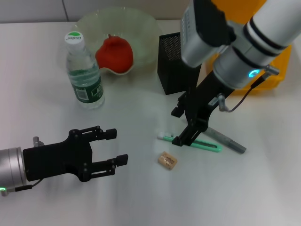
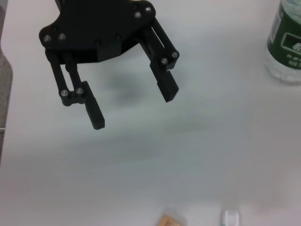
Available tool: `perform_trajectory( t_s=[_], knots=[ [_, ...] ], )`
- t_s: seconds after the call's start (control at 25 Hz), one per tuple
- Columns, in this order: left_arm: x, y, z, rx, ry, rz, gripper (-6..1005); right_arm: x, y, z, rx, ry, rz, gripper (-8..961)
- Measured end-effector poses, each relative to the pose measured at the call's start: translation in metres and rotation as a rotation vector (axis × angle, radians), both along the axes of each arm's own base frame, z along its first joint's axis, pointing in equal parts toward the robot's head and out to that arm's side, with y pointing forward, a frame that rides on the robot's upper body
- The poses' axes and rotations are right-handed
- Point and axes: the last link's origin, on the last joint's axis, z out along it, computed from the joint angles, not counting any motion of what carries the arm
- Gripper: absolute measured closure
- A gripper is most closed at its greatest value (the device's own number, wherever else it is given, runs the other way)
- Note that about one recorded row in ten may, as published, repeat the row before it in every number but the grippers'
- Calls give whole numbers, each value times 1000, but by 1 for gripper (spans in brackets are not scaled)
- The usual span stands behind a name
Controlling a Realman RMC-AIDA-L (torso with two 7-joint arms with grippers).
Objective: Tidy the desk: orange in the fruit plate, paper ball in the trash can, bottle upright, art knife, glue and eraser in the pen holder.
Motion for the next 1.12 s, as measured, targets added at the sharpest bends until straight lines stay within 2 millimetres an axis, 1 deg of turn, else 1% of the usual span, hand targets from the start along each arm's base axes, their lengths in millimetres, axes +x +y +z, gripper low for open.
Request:
perform_trajectory(
  t_s=[0.04, 0.08, 0.32, 0.48, 0.8, 1.12],
  knots=[
    [0, 0, 0, 0, 0, -1, 274, 2, -1, -5, 2, -4, 5, 141],
    [0, 0, 0, 0, 0, -1, 274, 2, -1, -5, 2, -4, 5, 141],
    [1, 1, 0, 1, -5, 1, 273, 9, -2, -24, 22, -19, 11, 141],
    [1, 1, 0, 4, -6, 3, 273, 12, -2, -30, 31, -21, 12, 141],
    [1, 1, 0, 9, -8, 5, 273, 14, 1, -35, 66, -26, 14, 142],
    [0, 2, 0, 15, -4, 6, 274, 15, -1, -40, 60, -29, 20, 142]
  ],
)
